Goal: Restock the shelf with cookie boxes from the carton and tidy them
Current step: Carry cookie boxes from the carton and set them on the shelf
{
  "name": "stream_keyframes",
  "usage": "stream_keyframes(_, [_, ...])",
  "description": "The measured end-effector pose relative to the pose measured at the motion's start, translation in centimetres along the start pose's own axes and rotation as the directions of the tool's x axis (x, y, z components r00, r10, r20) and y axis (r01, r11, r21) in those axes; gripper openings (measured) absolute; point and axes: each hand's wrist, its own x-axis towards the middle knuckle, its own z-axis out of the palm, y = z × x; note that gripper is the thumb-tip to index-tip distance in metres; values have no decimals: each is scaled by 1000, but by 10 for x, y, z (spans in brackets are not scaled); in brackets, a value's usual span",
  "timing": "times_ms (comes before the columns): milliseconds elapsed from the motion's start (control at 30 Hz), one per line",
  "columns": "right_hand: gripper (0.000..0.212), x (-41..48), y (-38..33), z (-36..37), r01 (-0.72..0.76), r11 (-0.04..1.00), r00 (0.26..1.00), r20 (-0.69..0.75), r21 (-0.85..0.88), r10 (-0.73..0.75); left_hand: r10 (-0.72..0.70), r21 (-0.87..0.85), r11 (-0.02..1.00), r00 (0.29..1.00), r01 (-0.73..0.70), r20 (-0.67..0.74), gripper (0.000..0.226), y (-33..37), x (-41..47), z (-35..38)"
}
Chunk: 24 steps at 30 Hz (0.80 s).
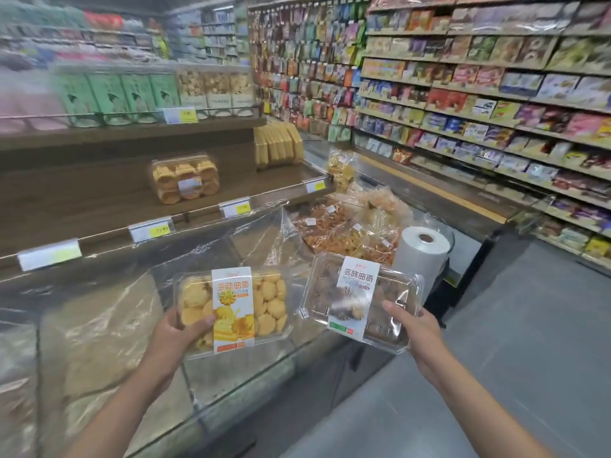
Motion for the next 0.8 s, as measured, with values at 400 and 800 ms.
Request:
stream_keyframes(400, [26, 140, -41, 79, 27, 995, 995, 102, -94, -17, -19, -8, 1000, 985, 18, -170, 67, 10, 104, 8])
stream_keyframes(800, [23, 254, -101, 201, 89, 987, 984, 168, -134, -66, -11, -29, 1000, 969, 3, -246, 95, 32, 227, -28])
